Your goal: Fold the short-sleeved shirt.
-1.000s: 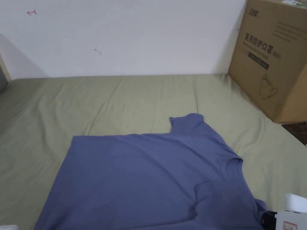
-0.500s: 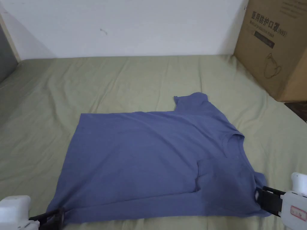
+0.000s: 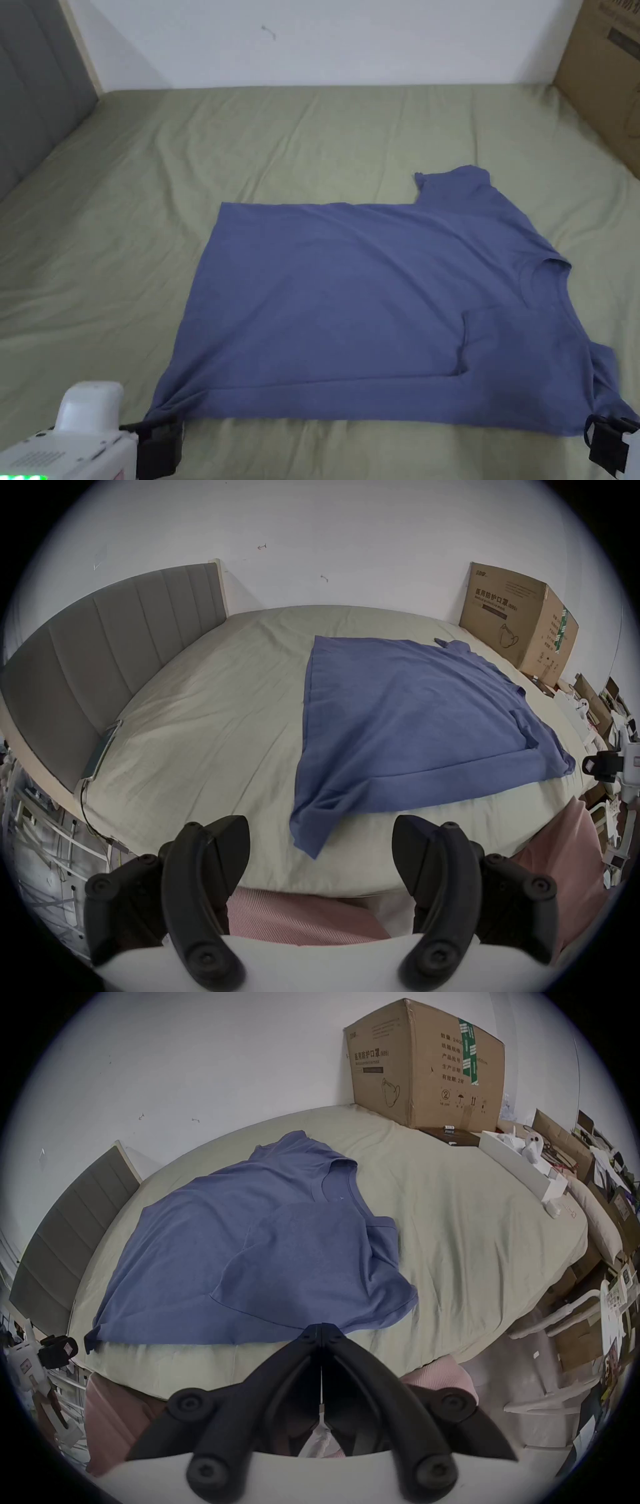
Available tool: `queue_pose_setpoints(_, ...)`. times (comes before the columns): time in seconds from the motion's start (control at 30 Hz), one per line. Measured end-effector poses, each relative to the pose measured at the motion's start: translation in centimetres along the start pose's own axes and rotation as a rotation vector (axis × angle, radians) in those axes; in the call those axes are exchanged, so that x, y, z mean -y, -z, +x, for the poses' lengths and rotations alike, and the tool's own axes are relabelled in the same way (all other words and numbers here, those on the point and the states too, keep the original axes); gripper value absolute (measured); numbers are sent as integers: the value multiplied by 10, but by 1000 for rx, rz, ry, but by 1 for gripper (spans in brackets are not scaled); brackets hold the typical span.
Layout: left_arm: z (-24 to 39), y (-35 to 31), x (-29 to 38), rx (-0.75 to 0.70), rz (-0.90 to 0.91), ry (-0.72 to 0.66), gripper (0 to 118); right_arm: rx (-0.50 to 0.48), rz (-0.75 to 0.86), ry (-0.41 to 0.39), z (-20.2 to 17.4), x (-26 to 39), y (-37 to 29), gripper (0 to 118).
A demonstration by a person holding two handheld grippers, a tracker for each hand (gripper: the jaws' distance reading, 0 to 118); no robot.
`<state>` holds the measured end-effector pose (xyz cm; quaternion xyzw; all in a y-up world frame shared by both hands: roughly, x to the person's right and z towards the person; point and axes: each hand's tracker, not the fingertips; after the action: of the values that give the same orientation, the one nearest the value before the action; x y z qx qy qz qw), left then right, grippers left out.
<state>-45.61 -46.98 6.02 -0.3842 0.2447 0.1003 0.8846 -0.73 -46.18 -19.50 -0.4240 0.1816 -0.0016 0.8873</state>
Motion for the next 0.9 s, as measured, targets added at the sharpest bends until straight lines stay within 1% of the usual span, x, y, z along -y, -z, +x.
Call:
queue_pose_setpoints(0.03,1,7,-2,-11,-52,9,89,2,-3,3,0,1,2,0)
queue_pose_setpoints(0.07,1,14,-3,-3,-60,16,87,3,-13,6,0,0,4,0)
queue_pose_setpoints(0.1,1,20,-2,5,-65,24,77,2,-24,7,1,1,5,0)
queue_pose_setpoints(0.13,1,25,-3,1,-79,29,56,2,-24,11,2,2,5,0)
queue_pose_setpoints(0.17,4,28,-3,2,-93,36,10,2,-31,13,3,3,6,0)
queue_pose_setpoints(0.2,5,33,-3,-1,-103,44,0,4,-36,16,4,3,6,0)
queue_pose_setpoints(0.23,7,35,-1,-9,-105,67,0,4,-39,16,5,4,7,0)
queue_pose_setpoints(0.27,7,37,-2,16,-139,96,0,7,-44,17,7,4,7,0)
queue_pose_setpoints(0.33,11,34,-2,-2,-125,87,0,9,-45,18,10,4,5,0)
queue_pose_setpoints(0.43,11,28,-5,8,-119,91,0,11,-39,25,17,1,3,0)
queue_pose_setpoints(0.47,10,27,-5,13,-114,90,0,2,-37,22,19,-1,3,2)
queue_pose_setpoints(0.5,9,27,-6,15,-110,85,0,-5,-35,14,21,-3,4,14)
queue_pose_setpoints(0.53,10,27,-8,13,-114,82,0,3,-31,-4,21,-7,5,29)
queue_pose_setpoints(0.57,12,28,-9,13,-118,82,0,24,-14,-32,21,-10,7,39)
queue_pose_setpoints(0.6,12,27,-8,12,-118,84,0,40,-13,-58,21,-15,10,39)
queue_pose_setpoints(0.63,11,27,-8,9,-118,86,0,40,-16,-75,21,-17,13,69)
queue_pose_setpoints(0.67,11,26,-8,8,-119,86,0,37,-6,-86,22,-21,15,90)
queue_pose_setpoints(0.73,13,27,-9,8,-122,85,0,16,-1,-102,23,-30,24,89)
queue_pose_setpoints(0.8,12,28,-8,5,-130,84,0,19,-72,-139,23,-35,44,88)
queue_pose_setpoints(0.83,13,30,-10,3,-132,83,0,43,-113,-152,23,-35,55,75)
queue_pose_setpoints(0.87,12,31,-10,2,-134,78,0,56,-120,-167,24,-33,64,20)
queue_pose_setpoints(0.9,10,32,-10,4,-140,71,0,103,-144,-185,24,-31,75,0)
